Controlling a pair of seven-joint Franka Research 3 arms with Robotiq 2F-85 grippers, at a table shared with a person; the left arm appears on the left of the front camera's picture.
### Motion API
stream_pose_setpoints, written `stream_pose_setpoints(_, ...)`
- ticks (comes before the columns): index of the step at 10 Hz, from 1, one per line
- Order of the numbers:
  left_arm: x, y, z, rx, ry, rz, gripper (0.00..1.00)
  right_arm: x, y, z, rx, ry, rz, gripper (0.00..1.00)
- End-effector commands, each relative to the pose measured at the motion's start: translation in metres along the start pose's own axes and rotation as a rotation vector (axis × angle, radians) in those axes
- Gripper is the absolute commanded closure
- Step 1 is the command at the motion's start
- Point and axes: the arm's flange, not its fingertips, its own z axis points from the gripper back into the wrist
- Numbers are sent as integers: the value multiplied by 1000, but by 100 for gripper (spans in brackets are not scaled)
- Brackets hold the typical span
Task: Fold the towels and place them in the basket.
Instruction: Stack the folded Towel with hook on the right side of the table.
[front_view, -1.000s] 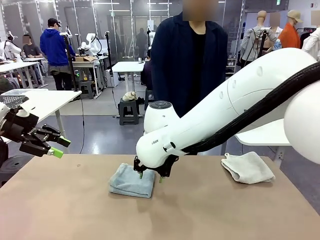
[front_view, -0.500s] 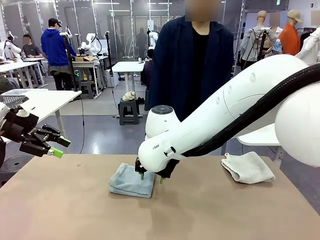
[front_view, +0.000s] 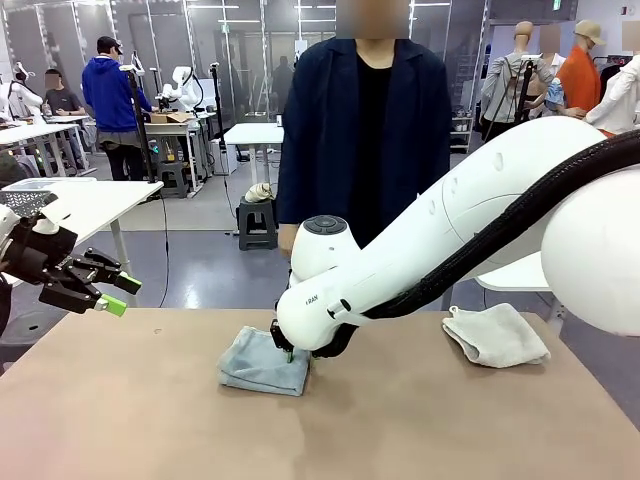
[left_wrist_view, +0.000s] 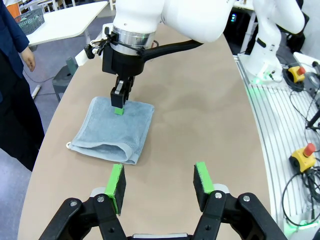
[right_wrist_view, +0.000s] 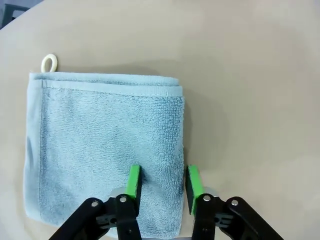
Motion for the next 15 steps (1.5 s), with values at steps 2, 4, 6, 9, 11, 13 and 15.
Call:
stream_pose_setpoints(2,1,0,2,-7,-2,-9,30,0,0,-6,28,-29,19,92)
stream_pose_setpoints(4,1,0,2,-7,-2,-9,30,-1,0,-6,20,-20,30,100)
stream_pose_setpoints(6,1,0,2,-7,-2,-9,30,-1,0,-6,20,7,60,100)
stream_pose_setpoints(9,1,0,2,-7,-2,-9,30,0,1,-2,12,-5,41,100)
stream_pose_setpoints(11,1,0,2,-7,-2,-9,30,0,1,-2,12,-5,41,100)
stream_pose_setpoints(13,1,0,2,-7,-2,-9,30,0,1,-2,12,-5,41,100)
stream_pose_setpoints(15,1,0,2,-7,-2,-9,30,2,-1,3,-2,-67,100,95)
